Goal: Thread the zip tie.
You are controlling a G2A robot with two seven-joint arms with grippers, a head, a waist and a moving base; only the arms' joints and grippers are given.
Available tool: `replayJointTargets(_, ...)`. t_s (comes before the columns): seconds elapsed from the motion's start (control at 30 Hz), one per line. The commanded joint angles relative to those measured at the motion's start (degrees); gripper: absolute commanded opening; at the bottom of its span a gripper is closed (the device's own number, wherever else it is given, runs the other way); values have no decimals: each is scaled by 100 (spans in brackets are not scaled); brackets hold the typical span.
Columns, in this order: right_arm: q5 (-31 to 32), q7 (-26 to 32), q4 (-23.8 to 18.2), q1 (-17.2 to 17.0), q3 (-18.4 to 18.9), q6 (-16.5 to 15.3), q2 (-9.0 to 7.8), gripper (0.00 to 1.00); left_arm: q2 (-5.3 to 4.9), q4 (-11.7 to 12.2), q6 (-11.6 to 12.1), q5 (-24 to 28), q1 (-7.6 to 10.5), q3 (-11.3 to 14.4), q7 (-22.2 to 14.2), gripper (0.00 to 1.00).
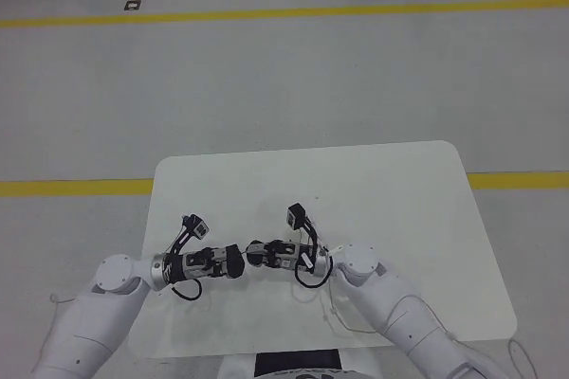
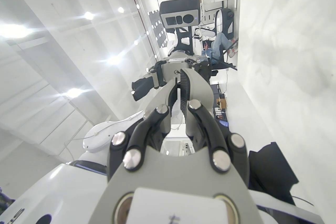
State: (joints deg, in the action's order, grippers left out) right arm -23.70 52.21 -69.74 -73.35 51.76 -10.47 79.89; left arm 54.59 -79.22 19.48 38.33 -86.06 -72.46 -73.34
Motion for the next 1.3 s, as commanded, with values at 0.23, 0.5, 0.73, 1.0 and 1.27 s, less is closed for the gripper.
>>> replayJointTargets(0.23,-11,54,-37,-7,-48,-4,-24,0,-3,16,0,-36,2,13,9,30)
replayJointTargets(0.5,1,79,-34,13,-84,-4,-43,0,2,46,0,-61,18,42,30,25)
replayJointTargets(0.73,39,71,-35,27,-97,-10,-66,0,3,48,0,-81,19,42,59,18)
replayJointTargets(1.0,42,43,-73,5,-104,-21,-91,0,6,47,0,-84,12,38,79,16)
replayJointTargets(1.27,23,66,-115,-4,-130,-47,-112,0,9,51,0,-129,18,55,60,13)
